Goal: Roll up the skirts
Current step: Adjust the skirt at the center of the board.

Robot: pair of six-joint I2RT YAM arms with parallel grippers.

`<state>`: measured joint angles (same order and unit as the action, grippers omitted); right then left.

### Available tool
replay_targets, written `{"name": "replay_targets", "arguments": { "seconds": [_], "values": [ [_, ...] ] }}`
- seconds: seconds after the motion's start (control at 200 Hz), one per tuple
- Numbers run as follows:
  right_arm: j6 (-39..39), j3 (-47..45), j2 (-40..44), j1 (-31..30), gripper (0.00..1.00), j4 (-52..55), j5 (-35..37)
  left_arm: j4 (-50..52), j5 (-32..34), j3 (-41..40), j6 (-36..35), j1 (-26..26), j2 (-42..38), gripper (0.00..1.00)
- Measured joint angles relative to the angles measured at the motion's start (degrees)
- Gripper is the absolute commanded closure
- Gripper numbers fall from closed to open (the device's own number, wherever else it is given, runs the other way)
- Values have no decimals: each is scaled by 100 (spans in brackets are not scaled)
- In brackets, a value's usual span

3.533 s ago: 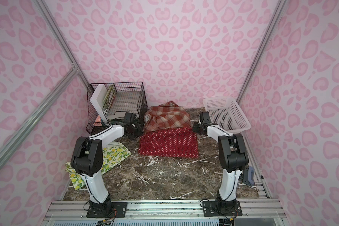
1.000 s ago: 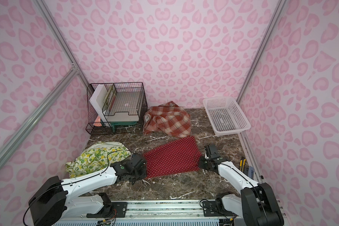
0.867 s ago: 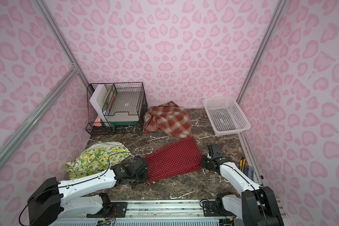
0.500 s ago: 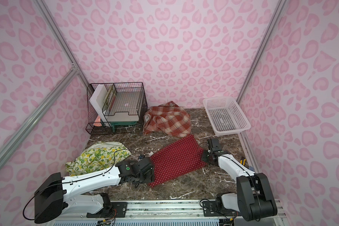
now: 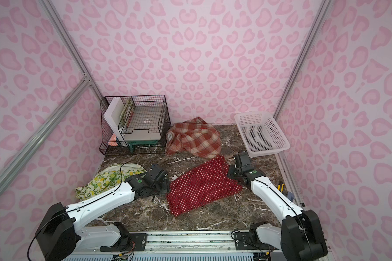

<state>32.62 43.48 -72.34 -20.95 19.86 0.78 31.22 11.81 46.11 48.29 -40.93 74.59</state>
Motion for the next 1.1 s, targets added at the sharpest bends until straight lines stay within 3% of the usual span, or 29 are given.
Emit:
{"name": "replay_targets", "arguments": {
  "seconds": [0.2, 0.45, 0.62, 0.82, 0.92, 1.1],
  "values": [
    [-278, 538, -866, 125, 51, -269, 0, -111, -212, 501, -516, 52, 977, 37],
    [-741, 1375, -2129, 514, 52, -870, -369, 15, -271, 557, -717, 59, 1394, 56],
    [-935, 2024, -3008, 511, 64, -1132, -675, 48, -223, 584, -798, 68, 1508, 78],
    [-990, 2376, -3556, 531, 98, -1147, -765, 120, -203, 848, -916, 68, 1727, 92],
    [-973, 2398, -3541, 531, 100, -1145, -761, 188, -199, 1019, -946, 68, 1738, 98],
    [-883, 2297, -3222, 538, 100, -1152, -730, 221, -210, 1156, -966, 68, 1569, 98]
  ]
}}
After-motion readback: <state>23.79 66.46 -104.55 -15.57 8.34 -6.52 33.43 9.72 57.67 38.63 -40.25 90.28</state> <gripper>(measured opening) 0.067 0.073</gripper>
